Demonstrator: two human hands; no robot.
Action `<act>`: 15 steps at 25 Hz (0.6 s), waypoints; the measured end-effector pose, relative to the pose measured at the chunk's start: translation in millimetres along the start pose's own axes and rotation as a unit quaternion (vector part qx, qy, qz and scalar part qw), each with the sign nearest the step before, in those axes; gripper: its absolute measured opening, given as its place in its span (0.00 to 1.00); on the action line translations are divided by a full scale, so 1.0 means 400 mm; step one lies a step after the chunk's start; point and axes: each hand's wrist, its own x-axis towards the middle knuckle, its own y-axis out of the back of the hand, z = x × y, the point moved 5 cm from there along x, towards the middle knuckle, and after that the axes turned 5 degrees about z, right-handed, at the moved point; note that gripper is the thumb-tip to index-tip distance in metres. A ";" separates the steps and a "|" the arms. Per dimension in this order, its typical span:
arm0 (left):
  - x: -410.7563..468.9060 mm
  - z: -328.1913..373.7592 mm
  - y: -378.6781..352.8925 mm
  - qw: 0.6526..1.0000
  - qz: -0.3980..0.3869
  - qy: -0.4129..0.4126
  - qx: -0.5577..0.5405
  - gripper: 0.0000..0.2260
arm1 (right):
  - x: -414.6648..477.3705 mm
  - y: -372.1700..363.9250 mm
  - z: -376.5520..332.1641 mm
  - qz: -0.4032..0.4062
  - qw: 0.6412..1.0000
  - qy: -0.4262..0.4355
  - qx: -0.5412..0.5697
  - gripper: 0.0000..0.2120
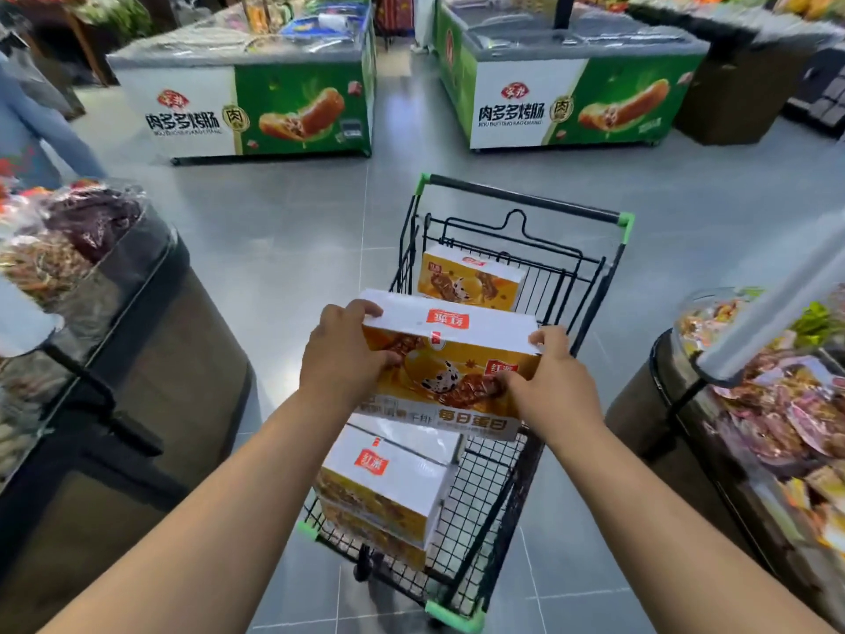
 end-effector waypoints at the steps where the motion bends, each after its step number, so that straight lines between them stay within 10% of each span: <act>1: 0.041 -0.001 -0.020 1.000 -0.005 -0.002 0.007 0.26 | 0.038 -0.017 -0.003 -0.007 1.000 -0.005 -0.006 0.22; 15: 0.514 -0.081 -0.337 0.984 -0.169 -0.031 -0.048 0.25 | 0.382 -0.280 -0.031 -0.016 0.972 -0.193 0.135 0.28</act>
